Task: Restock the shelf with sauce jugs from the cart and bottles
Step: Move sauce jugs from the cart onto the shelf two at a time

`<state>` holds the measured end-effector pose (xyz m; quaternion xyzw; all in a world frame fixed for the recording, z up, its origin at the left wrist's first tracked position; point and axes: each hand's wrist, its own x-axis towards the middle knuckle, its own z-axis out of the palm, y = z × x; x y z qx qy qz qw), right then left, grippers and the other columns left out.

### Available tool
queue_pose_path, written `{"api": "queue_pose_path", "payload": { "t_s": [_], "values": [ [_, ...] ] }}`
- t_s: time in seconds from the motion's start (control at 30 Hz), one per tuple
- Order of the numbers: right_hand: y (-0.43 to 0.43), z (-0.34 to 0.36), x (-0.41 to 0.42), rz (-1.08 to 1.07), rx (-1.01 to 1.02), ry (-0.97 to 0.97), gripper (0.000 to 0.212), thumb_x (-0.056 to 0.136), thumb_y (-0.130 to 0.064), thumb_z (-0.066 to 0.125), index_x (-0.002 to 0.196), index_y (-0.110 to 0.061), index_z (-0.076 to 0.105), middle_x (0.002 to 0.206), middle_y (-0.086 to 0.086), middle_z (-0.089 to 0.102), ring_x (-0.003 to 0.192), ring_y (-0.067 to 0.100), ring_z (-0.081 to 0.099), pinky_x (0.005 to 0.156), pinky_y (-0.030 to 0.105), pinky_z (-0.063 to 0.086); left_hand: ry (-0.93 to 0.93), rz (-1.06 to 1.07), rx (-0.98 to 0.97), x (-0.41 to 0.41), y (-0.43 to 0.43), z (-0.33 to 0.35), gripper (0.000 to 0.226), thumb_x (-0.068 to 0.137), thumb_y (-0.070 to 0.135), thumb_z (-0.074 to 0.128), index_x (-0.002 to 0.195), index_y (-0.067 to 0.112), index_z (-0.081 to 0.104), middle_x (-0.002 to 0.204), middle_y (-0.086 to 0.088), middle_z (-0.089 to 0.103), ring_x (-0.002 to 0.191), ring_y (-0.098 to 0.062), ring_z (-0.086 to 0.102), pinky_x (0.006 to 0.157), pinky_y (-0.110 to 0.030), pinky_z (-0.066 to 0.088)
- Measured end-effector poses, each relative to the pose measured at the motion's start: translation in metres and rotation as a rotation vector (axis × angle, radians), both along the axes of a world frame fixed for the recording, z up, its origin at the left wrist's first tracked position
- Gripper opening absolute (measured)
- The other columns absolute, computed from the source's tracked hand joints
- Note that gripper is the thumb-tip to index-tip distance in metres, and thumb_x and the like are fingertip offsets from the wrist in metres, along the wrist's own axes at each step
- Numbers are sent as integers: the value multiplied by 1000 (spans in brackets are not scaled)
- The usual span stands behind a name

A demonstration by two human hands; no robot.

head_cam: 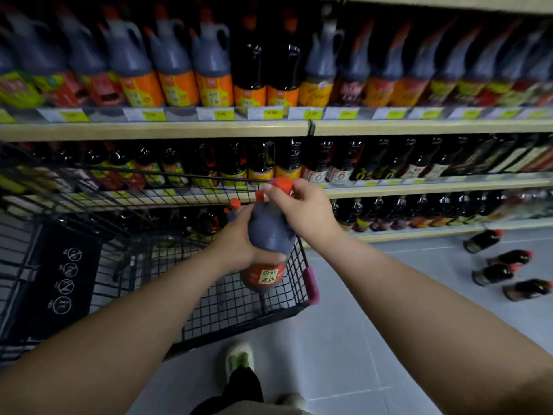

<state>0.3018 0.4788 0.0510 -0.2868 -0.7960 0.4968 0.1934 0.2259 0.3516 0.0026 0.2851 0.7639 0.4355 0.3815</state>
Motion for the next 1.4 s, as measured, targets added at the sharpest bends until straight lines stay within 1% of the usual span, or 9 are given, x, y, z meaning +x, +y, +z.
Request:
{"api": "queue_pose_path", "payload": {
  "t_s": [0.1, 0.17, 0.27, 0.37, 0.6, 0.8, 0.97, 1.17, 1.4],
  "values": [
    [7, 21, 18, 16, 53, -26, 35, 88, -44, 64, 75, -13, 56, 60, -2, 50, 59, 12, 51, 58, 29, 38, -67, 98, 101, 17, 8, 16, 111, 34, 35, 93, 132, 29, 42, 123, 6, 60, 109, -16, 60, 88, -40, 54],
    [11, 29, 33, 30, 38, 0, 31, 92, -42, 59, 105, -15, 56, 72, -4, 55, 67, 12, 55, 63, 26, 41, -116, 173, 134, 27, 12, 25, 95, 47, 17, 93, 129, 25, 45, 111, 10, 61, 98, -10, 62, 75, -30, 53],
    [20, 30, 64, 47, -50, -15, 55, 88, -35, 67, 132, -14, 41, 91, -9, 53, 79, 1, 53, 69, 15, 43, -207, 273, 193, 41, 20, 37, 75, 60, 2, 86, 118, 27, 47, 101, 11, 61, 88, -7, 61, 68, -27, 49],
    [24, 8, 94, 136, -171, -192, 97, 68, -42, 84, 145, -16, 30, 125, -7, 55, 110, 10, 57, 94, 31, 50, -272, 321, 217, 51, 30, 48, 72, 62, 2, 84, 119, 27, 47, 102, 8, 63, 87, -12, 64, 65, -28, 51],
    [10, -22, 113, 45, -250, -135, 100, 53, -37, 93, 133, -17, 36, 115, 1, 60, 104, 18, 62, 90, 37, 55, -308, 301, 250, 76, 52, 67, 70, 64, 11, 85, 122, 26, 49, 109, 2, 66, 86, -17, 68, 54, -24, 51],
    [15, -28, 111, -76, -285, -62, 80, 55, -19, 93, 117, -16, 44, 103, 1, 63, 91, 15, 65, 84, 36, 57, -195, 168, 233, 71, 63, 56, 79, 58, 18, 89, 126, 19, 49, 118, 1, 64, 102, -15, 64, 83, -33, 54],
    [28, -44, 84, -186, -236, -50, 73, 57, -19, 92, 112, -19, 44, 93, -6, 60, 82, 11, 63, 77, 34, 58, -122, 251, 211, 26, 70, 29, 58, 79, 32, 75, 130, 14, 52, 117, 0, 63, 109, -13, 59, 91, -29, 47],
    [56, -81, 45, -346, -187, -97, 72, 56, -20, 92, 108, -21, 42, 91, -5, 57, 83, 20, 62, 76, 40, 56, 155, 468, -2, -45, 66, -36, 29, 86, 22, 68, 112, 18, 55, 109, 3, 61, 88, -10, 56, 73, -23, 42],
    [76, -148, 27, -559, -319, -108, 62, 59, -17, 91, 102, -21, 46, 84, -8, 59, 71, 7, 59, 61, 22, 48, 181, 566, -249, -67, 60, -120, 80, 82, 11, 72, 147, 10, 24, 138, -10, 45, 114, -30, 55, 86, -31, 46]
  ]
}}
